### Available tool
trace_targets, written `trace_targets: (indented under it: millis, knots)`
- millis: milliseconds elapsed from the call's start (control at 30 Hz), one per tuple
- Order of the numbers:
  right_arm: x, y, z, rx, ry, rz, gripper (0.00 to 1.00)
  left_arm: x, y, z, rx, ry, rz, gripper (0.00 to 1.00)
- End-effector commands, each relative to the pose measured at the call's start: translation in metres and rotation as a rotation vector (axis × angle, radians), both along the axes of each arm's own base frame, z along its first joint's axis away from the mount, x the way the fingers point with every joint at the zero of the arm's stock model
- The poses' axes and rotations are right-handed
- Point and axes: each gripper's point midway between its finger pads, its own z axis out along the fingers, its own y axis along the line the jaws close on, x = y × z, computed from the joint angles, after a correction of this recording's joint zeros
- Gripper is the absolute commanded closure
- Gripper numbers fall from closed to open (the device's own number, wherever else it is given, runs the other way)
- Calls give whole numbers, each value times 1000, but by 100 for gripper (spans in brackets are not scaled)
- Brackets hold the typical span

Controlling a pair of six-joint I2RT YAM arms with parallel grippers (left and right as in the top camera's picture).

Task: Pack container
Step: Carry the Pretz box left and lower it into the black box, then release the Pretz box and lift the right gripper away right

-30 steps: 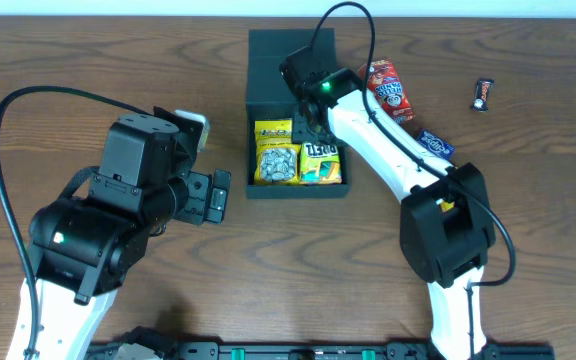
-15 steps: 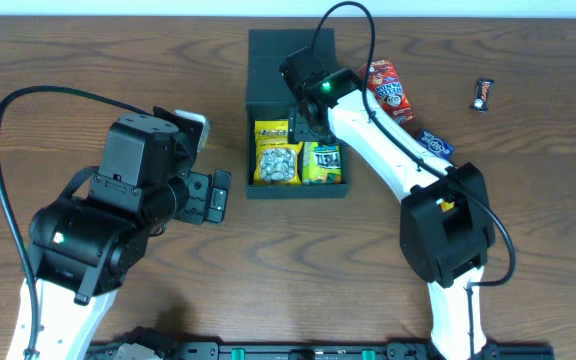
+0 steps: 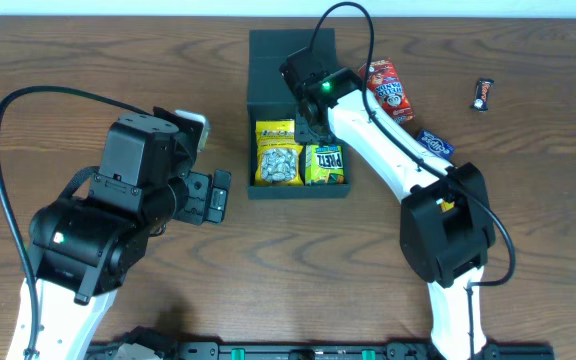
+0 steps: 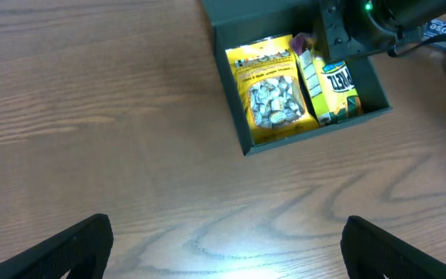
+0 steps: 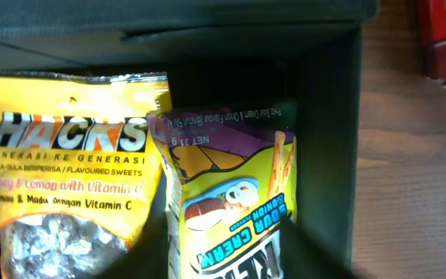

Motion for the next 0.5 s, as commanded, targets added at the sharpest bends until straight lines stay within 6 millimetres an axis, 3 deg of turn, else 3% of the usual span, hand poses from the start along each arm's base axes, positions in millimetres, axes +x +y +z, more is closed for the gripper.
trace_targets:
  millis: [0,100,467]
  knots:
    - [4,-6,7,-8,-22,-10,85,0,1,5,-1,-14,-1,5]
    - [6,-5,6,-4,-29,-11,99,0,1,5,-1,-14,-1,5]
    - [9,-3,-20,-19,3,7,98,0,1,6,-1,-15,-1,5]
